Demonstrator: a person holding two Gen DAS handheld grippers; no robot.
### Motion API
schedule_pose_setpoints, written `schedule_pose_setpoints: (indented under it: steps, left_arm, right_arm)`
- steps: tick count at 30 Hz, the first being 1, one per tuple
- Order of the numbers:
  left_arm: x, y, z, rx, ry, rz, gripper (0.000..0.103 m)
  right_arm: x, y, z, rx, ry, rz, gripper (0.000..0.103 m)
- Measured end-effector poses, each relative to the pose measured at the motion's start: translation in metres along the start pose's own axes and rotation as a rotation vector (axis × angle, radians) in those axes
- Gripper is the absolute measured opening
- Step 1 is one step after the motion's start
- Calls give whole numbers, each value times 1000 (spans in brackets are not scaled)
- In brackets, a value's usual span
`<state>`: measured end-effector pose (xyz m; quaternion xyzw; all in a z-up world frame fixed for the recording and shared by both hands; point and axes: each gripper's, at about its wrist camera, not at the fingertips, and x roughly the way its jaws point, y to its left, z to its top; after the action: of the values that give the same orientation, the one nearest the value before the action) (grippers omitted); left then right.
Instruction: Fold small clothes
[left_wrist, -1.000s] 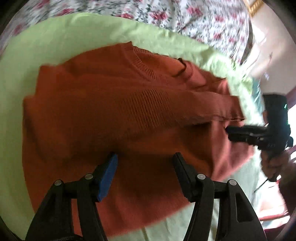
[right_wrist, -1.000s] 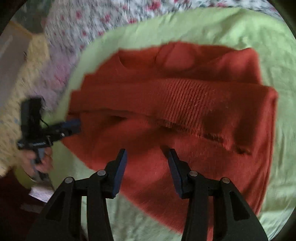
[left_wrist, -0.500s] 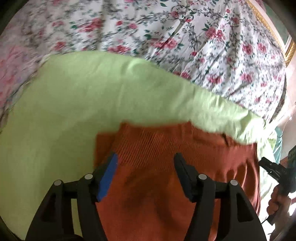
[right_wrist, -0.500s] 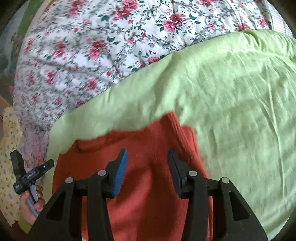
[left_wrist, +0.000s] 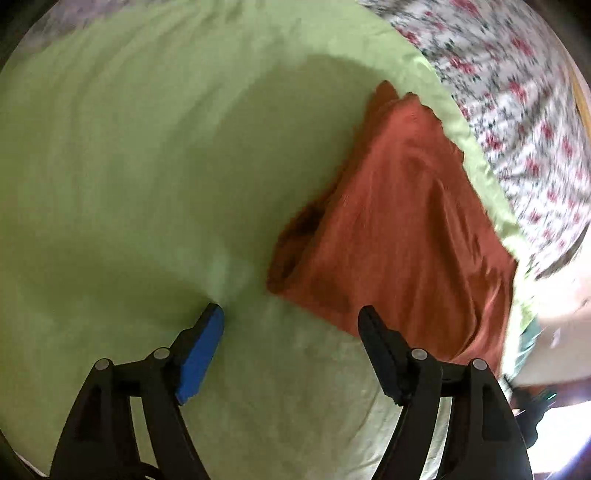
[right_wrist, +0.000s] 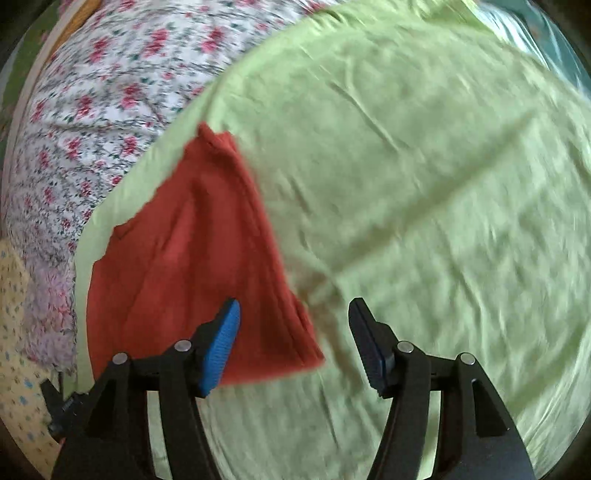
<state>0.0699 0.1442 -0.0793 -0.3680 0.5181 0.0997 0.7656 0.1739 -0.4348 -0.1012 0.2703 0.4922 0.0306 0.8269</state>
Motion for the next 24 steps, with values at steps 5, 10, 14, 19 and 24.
schedule_pose_setpoints:
  steps: [5,10,14,19,24]
  left_arm:
    - [10,-25,4,11,-26,-48,76]
    - [25,-54,11,96,-13,-26,9]
    - [-2,-55,15,183,-76,-73,7]
    - [19,-34,14,191,15,-24,13]
    - [-4,-23,6,179,-11,21,45]
  right_arm:
    - [17,2,-10,26,42,25,61]
    - [27,23,-6,-21,74,50,15]
    - [-2,18,-3,-39,19,80,13]
    - [26,3,-8,-35,130,21,14]
    - [1,2,-8,-5,57,-48,33]
